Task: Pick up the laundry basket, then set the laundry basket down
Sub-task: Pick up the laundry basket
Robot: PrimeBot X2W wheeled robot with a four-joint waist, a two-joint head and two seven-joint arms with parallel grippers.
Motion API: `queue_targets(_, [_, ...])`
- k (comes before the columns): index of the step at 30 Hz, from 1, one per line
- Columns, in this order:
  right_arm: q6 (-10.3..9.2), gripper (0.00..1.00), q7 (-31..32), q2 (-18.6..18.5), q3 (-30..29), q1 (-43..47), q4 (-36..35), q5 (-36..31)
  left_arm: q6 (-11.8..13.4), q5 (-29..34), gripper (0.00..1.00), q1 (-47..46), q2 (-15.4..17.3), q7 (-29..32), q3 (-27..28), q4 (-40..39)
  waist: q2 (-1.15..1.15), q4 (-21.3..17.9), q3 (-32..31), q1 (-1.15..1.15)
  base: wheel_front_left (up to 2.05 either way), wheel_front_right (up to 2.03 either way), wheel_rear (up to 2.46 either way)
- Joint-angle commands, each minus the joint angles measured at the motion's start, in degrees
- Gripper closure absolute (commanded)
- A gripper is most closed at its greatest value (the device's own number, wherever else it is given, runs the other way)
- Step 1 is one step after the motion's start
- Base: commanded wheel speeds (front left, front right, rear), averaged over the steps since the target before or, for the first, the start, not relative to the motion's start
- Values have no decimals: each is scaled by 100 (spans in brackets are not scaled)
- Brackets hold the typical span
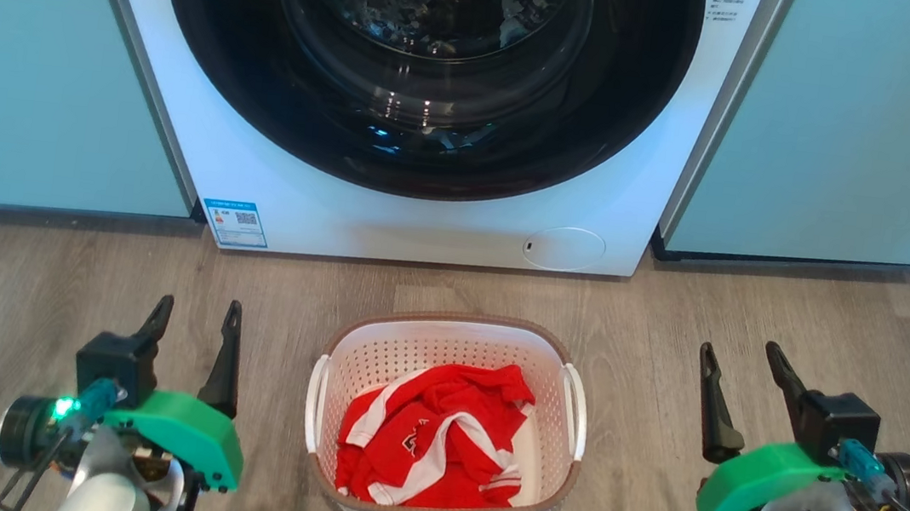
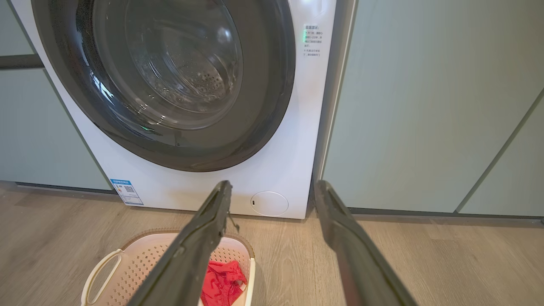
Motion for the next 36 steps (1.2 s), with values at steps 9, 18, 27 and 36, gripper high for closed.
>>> queue_targets(9, [-10, 0, -74, -21, 143, -264, -115, 17, 102, 43, 0, -172, 159, -20, 143, -193, 0, -2, 46, 0, 0, 0, 0])
queue_targets(18, [-10, 0, -60, -25, 168, -330, -131, -8, 83, 35, 0, -249, 197, -41, 112, -196, 0, -34, 250, 0, 0, 0, 0])
queue_targets(27, [-10, 0, -66, 12, 140, -679, -127, -92, -50, 40, 0, -745, 168, -118, 34, -129, 0, -60, 1071, 0, 0, 0, 0])
queue_targets(36, [-10, 0, -124, 73, 143, -1343, 70, -201, -359, 7, 0, -1727, 29, -354, -62, 440, 0, -66, 2274, 0, 0, 0, 0])
